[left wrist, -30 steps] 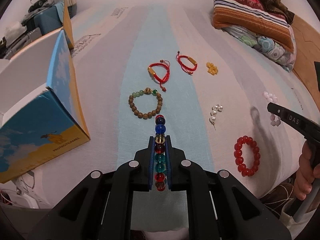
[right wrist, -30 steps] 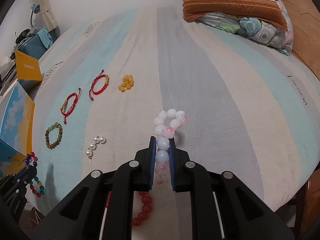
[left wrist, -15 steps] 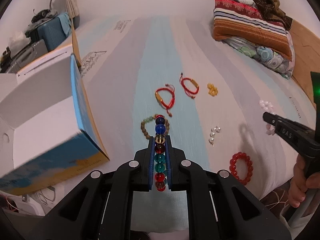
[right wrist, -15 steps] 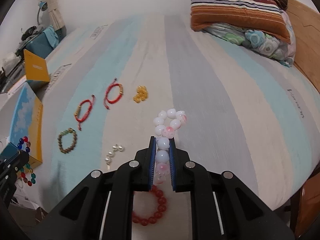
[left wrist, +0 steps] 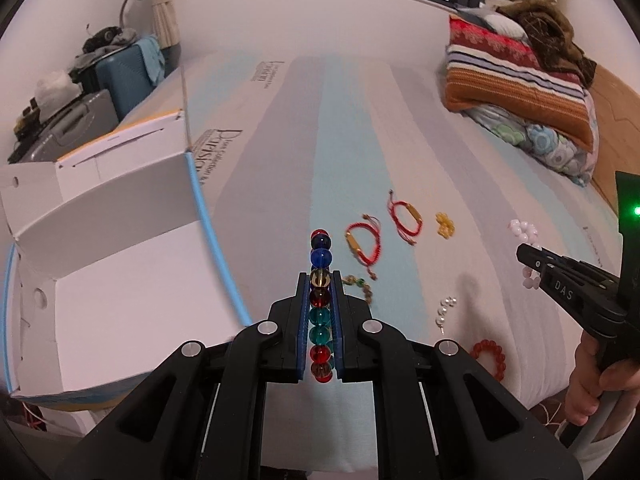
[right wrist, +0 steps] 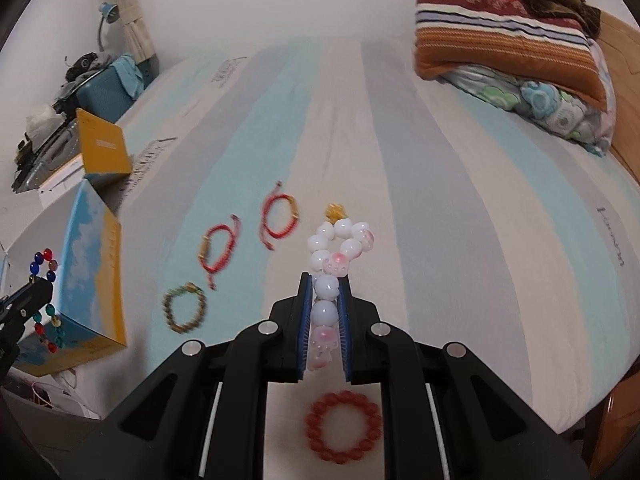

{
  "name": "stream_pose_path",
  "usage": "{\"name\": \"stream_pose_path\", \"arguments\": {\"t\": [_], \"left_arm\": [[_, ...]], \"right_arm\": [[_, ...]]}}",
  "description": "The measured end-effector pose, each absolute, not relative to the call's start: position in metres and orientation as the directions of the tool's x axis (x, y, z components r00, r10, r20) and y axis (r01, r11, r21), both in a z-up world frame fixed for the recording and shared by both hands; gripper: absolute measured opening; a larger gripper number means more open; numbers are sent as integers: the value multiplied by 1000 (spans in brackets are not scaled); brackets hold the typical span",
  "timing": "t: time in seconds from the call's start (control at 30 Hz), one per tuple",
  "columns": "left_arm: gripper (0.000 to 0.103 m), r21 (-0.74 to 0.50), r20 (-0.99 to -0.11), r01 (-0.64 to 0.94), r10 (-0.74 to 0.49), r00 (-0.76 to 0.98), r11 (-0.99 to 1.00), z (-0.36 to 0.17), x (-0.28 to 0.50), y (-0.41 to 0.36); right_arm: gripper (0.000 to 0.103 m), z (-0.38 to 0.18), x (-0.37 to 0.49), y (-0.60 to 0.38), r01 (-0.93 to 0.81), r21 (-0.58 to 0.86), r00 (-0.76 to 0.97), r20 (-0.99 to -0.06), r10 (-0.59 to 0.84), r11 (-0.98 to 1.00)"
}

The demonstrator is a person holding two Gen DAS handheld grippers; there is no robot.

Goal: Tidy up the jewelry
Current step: 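Carry both held bracelets up and over into the white cardboard box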

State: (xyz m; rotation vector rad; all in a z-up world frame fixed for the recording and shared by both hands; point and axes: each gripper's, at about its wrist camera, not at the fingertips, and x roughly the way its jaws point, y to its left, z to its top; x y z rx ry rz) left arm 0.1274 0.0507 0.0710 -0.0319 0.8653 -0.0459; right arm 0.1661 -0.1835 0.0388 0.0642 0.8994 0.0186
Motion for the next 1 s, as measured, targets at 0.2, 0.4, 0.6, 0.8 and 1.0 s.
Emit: {"name": "stream_pose_path", "arguments": {"t": [0.2, 0.4, 0.6, 0.8, 1.0], "left_arm": [[9, -47, -750, -9, -29, 661, 999, 83, 124, 78], [9, -46, -740, -56, 4, 672, 997, 92, 118, 109], [9, -46, -736, -112, 43, 676, 993, 99, 110, 144], [9, -44, -736, -169, 83, 672, 985, 100, 97, 183], [9, -48, -744, -225, 115, 658, 973, 96, 84, 221]], "right_arm": [[12, 58, 177, -146, -42, 50, 642, -764, 65, 998], [12, 70, 180, -101, -105, 44, 663, -742, 103, 993], [12, 80, 181, -58, -175, 53, 669, -726, 159, 983], [12, 85, 178, -10, -253, 60, 666, -713, 219, 966], [12, 86, 173, 38, -325, 58, 650, -711, 268, 944]]}}
